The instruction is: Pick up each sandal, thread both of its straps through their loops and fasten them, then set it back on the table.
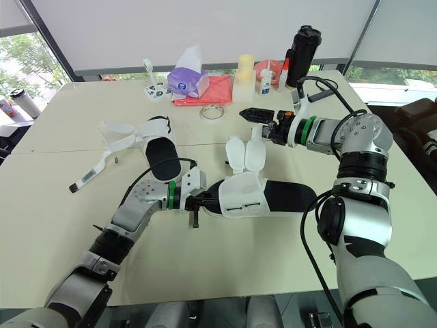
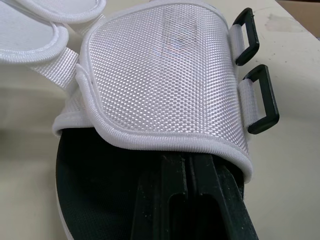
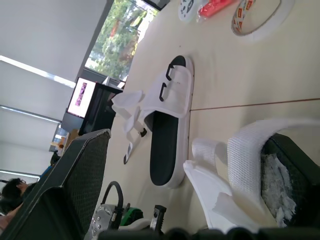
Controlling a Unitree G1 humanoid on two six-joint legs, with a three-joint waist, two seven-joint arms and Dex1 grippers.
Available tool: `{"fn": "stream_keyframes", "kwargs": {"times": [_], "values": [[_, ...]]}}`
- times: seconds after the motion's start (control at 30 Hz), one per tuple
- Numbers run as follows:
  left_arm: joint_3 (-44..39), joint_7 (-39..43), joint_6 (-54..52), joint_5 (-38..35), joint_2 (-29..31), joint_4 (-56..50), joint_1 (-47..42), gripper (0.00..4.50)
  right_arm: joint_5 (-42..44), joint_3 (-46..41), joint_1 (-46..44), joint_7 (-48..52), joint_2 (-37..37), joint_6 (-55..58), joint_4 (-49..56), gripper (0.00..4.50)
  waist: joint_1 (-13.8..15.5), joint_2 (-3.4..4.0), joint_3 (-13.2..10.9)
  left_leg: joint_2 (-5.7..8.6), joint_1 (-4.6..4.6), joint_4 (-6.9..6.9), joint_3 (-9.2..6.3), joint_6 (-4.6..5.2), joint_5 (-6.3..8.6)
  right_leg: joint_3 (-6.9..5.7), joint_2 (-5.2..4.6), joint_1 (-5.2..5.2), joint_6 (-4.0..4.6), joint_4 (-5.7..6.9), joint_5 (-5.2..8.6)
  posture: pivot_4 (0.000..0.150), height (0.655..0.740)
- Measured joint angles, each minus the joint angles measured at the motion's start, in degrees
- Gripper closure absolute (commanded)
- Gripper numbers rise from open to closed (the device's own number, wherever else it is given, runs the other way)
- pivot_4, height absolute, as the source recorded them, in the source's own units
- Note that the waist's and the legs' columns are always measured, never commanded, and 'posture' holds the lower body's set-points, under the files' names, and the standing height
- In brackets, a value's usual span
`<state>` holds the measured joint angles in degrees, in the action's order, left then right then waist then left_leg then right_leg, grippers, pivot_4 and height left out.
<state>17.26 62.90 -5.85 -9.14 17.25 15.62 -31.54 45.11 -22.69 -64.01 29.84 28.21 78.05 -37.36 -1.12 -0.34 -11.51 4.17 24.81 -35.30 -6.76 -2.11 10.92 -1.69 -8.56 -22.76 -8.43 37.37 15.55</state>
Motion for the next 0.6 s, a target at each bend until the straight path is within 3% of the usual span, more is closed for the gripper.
{"fn": "stream_keyframes", "kwargs": {"times": [0.6], "values": [[-0.02,-0.66,0.09,-0.05,-0.04,0.01,-0.01,4.44,0.07,-0.86,-2.01,2.57,0.11,-2.55,-0.57,0.00,-0.05,0.00,0.00,0.00,0.00,0.00,0.00,-0.01,0.00,0.01,0.00,-0.01,0.00,0.01,0.00,0.150,0.7400]]}}
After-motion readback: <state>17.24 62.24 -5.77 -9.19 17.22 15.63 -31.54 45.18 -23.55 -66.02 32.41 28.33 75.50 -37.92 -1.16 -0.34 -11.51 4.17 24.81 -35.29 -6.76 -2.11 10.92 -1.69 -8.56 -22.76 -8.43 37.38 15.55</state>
